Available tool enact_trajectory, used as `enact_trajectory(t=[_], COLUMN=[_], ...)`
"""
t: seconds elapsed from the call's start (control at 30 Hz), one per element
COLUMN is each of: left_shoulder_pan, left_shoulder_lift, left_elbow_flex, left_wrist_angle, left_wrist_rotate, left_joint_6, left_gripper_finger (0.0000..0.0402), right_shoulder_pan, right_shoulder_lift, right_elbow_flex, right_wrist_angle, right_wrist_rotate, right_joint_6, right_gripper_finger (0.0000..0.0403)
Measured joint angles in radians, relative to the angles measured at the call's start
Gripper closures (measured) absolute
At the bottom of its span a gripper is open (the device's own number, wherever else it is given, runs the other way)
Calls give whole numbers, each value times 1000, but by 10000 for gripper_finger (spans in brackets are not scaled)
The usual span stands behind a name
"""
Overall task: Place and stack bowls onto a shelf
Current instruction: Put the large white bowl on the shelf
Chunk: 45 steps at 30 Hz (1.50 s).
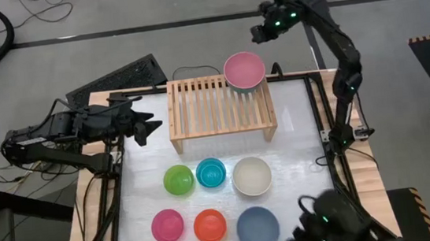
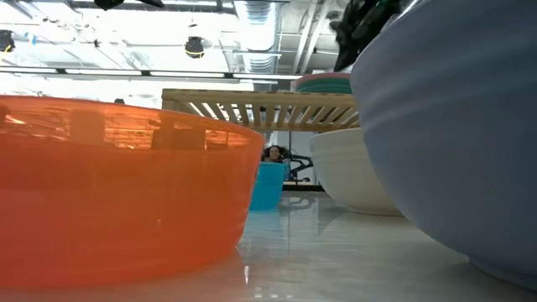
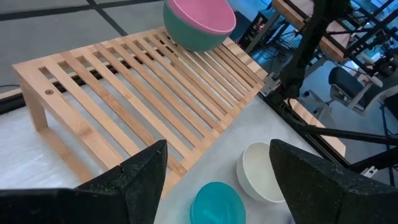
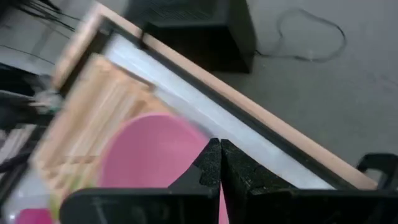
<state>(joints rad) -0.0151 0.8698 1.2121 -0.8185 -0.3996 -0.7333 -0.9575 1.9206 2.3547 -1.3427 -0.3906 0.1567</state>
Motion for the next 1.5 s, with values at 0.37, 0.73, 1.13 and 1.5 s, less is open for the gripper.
enact_trajectory(t=[0.37, 0.73, 1.13, 1.5], left_shoulder_pan=[0, 0, -1, -1], left_shoulder_lift=[0, 0, 0, 0], left_elbow_flex=[0, 0, 0, 0], left_wrist_angle=[0, -4, -7, -7], left_wrist_rotate=[2, 66, 108, 111], left_joint_6=[56, 112, 138, 138], left_gripper_finger=[136, 136, 136, 136], right_shoulder_pan=[316, 803, 1107, 1116], right_shoulder_lift=[-220, -337, -432, -426], right_elbow_flex=[-23, -321, -840, -1210], right_wrist_angle=[-219, -228, -111, 352], right_wrist_rotate=[25, 408, 403, 333], right_joint_6=[60, 534, 1035, 1114], right_gripper_finger=[275, 156, 148, 148])
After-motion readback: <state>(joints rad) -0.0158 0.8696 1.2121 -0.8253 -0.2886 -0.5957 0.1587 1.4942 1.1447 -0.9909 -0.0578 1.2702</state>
